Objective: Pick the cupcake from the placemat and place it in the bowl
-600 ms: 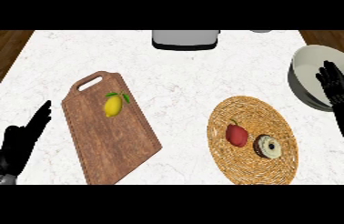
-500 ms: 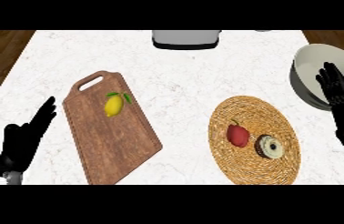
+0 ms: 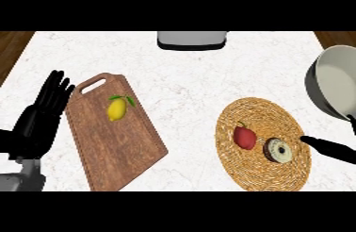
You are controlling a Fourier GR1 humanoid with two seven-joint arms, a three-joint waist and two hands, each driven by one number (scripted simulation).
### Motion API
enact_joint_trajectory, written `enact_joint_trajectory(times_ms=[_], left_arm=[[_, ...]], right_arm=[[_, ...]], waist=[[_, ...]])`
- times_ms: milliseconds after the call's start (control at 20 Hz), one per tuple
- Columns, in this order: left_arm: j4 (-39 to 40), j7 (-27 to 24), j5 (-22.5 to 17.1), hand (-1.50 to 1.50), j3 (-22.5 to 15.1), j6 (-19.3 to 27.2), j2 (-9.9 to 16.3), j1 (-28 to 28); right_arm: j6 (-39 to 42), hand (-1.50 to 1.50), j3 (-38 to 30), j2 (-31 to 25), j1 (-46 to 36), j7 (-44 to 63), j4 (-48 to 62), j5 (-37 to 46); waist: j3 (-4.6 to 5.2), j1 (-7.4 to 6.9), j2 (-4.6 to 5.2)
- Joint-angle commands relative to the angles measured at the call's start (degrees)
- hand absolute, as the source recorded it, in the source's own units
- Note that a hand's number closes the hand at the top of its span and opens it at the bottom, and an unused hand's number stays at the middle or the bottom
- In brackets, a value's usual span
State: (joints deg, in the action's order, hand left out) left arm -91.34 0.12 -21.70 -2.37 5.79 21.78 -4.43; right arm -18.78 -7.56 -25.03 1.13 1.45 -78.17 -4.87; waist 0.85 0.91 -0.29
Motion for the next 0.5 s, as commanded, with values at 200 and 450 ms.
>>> enact_joint_trajectory(times_ms=[200, 450], left_arm=[[-2.1, 1.3, -4.3, 0.0, 3.0, -2.3, -1.3, -2.4], [-0.9, 0.9, -2.6, 0.0, 0.5, -1.8, -2.8, -4.0]], right_arm=[[-8.7, -1.5, 2.1, -5.1, -0.4, 11.1, -2.3, 13.5], [10.2, -1.5, 7.7, -16.2, -4.4, 28.8, -2.3, 12.0]], waist=[[-0.79, -1.06, 0.26], [-0.61, -1.64, 0.51]])
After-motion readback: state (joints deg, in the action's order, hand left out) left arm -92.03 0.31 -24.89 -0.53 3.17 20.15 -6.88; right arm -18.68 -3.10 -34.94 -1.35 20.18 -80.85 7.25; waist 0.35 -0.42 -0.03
